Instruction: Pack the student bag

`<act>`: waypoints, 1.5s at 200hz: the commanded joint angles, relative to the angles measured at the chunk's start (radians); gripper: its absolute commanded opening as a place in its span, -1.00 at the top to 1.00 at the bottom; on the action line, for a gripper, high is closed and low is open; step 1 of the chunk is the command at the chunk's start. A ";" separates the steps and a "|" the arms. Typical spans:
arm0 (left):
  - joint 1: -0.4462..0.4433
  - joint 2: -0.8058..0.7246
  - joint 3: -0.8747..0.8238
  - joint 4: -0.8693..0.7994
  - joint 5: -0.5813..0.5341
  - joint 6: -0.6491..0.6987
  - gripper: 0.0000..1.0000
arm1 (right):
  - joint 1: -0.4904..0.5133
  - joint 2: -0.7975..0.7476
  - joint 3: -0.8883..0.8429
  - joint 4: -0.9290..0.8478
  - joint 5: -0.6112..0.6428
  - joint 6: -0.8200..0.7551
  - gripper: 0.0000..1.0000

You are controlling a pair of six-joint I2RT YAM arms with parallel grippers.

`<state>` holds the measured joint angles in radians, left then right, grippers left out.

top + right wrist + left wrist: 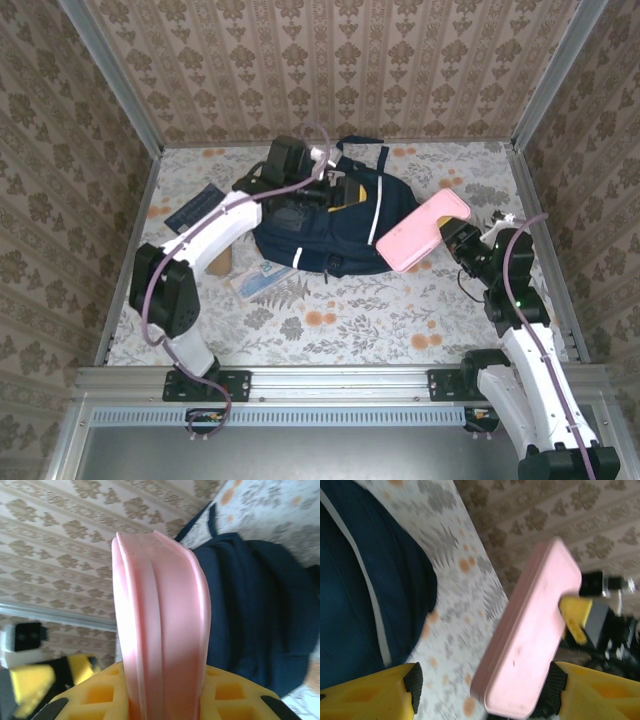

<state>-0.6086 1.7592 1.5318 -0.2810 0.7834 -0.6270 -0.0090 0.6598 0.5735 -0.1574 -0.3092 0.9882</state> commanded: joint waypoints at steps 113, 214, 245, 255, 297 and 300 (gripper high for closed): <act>-0.084 0.661 0.664 -0.266 -0.168 0.023 -0.02 | -0.014 -0.067 -0.044 -0.224 0.195 -0.090 0.62; -0.107 0.752 0.774 -0.405 -0.235 0.049 1.00 | -0.015 -0.060 -0.050 -0.207 0.183 -0.091 0.62; -0.082 0.663 0.810 -0.384 -0.214 0.030 1.00 | -0.015 -0.065 -0.026 -0.235 0.208 -0.095 0.61; -0.073 0.626 0.813 -0.374 -0.197 0.021 1.00 | -0.016 -0.062 -0.018 -0.241 0.221 -0.095 0.60; -0.025 0.455 0.739 -0.299 -0.101 -0.047 1.00 | -0.016 -0.025 0.023 -0.239 0.301 -0.100 0.57; -0.022 0.447 0.733 -0.295 -0.097 -0.054 1.00 | -0.017 -0.019 0.028 -0.234 0.305 -0.101 0.57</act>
<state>-0.6712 2.3924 2.2787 -0.6617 0.5949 -0.6212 -0.0181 0.6205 0.5404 -0.4103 -0.0784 0.9070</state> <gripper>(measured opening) 0.045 0.262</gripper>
